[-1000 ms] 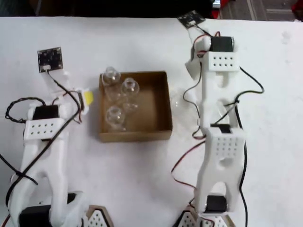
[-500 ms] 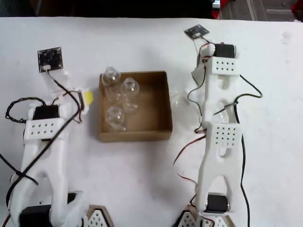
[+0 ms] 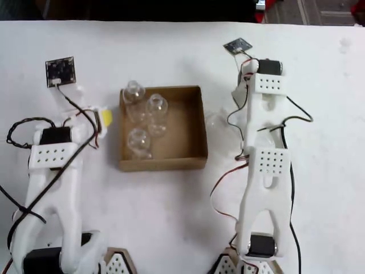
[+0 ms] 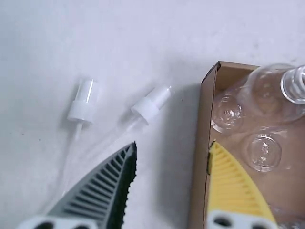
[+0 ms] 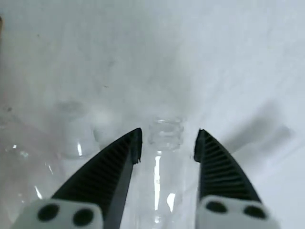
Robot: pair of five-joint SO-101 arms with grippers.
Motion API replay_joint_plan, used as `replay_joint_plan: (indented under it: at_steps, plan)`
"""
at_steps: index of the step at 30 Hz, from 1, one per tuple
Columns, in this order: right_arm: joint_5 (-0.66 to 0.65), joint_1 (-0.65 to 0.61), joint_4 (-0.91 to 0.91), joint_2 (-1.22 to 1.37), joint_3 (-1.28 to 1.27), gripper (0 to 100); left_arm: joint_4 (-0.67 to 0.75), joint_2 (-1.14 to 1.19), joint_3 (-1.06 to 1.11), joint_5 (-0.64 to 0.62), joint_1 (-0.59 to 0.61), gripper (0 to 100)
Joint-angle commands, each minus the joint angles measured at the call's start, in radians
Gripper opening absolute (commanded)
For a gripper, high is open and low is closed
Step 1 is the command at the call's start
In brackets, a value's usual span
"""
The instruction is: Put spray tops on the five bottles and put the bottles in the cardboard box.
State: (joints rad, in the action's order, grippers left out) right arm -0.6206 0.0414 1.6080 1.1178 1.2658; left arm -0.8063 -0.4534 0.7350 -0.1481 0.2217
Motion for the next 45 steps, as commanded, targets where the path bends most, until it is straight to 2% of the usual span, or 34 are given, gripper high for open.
replay_joint_plan:
  at_steps: [1,11,20,22,25,27,33,36,40,45]
  plan:
    - [-0.092,0.008,-0.016,-0.015,0.035,8.3,0.025,-0.008,-0.002,-0.015,0.004,23]
    - [-0.094,0.041,0.019,-0.044,0.086,3.1,0.026,-0.008,-0.002,-0.015,0.004,23]
    - [-0.084,0.041,0.113,-0.082,0.31,3.1,0.026,-0.008,-0.002,-0.015,0.004,23]
    - [-0.005,0.047,0.116,-0.102,0.365,3.0,0.026,-0.008,-0.002,-0.015,0.004,23]
    - [0.207,0.07,0.116,-0.163,0.4,2.9,0.026,-0.008,-0.002,-0.015,0.004,23]
    - [0.299,0.071,0.117,-0.22,0.382,2.9,0.026,-0.008,-0.002,-0.015,0.004,23]
    - [0.33,0.059,0.119,-0.364,0.299,2.9,0.028,-0.008,-0.003,-0.015,-0.002,23]
    - [0.399,0.058,0.119,-0.441,0.232,2.9,0.028,-0.008,-0.002,-0.014,-0.025,23]
    - [0.468,0.053,0.119,-0.588,0.074,2.9,0.026,-0.01,-0.002,-0.012,-0.024,23]
    - [0.473,0.007,0.117,-0.823,-0.206,2.9,0.021,-0.01,-0.002,-0.012,-0.024,23]
